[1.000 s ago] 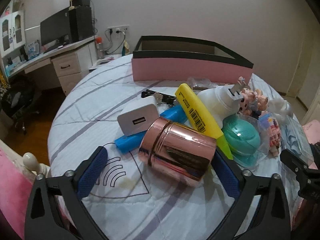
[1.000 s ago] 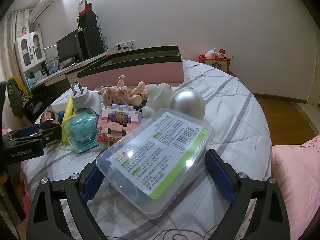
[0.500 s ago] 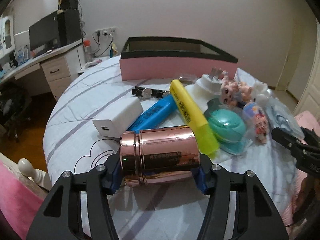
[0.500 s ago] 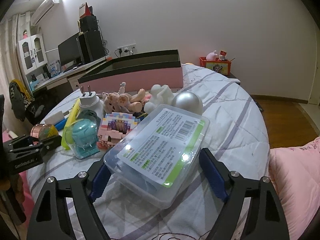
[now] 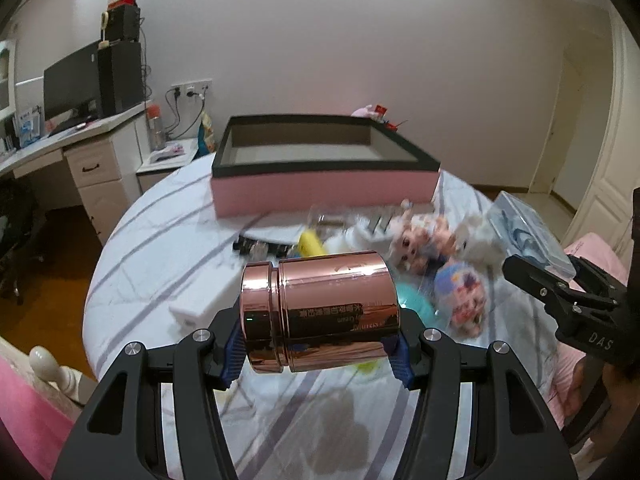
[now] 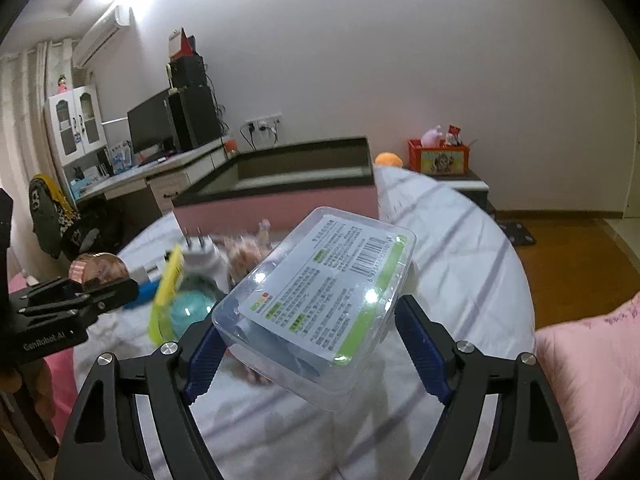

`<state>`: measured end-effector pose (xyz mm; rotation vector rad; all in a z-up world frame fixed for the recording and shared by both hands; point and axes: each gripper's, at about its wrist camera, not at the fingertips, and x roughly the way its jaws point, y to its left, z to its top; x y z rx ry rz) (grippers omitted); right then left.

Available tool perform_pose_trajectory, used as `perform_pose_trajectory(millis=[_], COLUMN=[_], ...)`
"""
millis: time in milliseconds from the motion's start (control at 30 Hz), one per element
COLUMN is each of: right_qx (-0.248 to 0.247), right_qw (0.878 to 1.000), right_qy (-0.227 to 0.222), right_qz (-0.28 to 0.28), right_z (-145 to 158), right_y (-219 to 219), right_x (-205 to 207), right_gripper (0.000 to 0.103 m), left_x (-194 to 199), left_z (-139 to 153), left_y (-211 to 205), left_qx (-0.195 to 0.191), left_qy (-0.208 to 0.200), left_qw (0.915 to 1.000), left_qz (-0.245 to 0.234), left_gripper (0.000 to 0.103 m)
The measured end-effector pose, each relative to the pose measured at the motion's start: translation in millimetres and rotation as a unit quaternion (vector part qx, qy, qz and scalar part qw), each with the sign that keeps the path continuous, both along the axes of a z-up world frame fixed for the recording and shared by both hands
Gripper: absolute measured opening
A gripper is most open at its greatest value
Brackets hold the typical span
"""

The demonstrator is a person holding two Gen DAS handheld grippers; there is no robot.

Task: Organize rigid objects
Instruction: 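Carry both items into the pink box tray and open both tools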

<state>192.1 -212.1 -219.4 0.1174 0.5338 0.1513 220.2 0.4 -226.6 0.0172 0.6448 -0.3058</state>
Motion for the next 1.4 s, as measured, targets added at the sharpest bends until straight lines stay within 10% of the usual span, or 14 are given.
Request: perform_pose_trajectory(millis=[467, 900, 1133, 1400], right_qx=[-0.012, -0.055, -0.032, -0.022], right_qw=[0.999, 0.986, 0.989, 0.998], right_qy=[-0.006, 0.138, 0.130, 0.054], right_qz=[0.044, 0.076, 0.068, 0.036], right_z=[59.4, 30.4, 31.4, 82.1], right_y=[20.4, 45.5, 32.0, 11.8], right_x=[103.0, 253.8, 249.0, 182.7], right_gripper=[0.082, 0.076, 0.079, 0.083], left_x=[108.6, 265.8, 256.8, 170.9], left_z=[57.4, 25.9, 26.6, 81.5], left_y=[-17.6, -35.3, -30.0, -3.4], left_qx=[0.009, 0.078, 0.075, 0.045], left_qy=[-0.017, 0.085, 0.070, -0.031], left_qw=[0.9996, 0.9933, 0.9947, 0.9978], left_qz=[-0.022, -0.012, -0.004, 0.038], left_gripper=[0.058, 0.056, 0.089, 0.103])
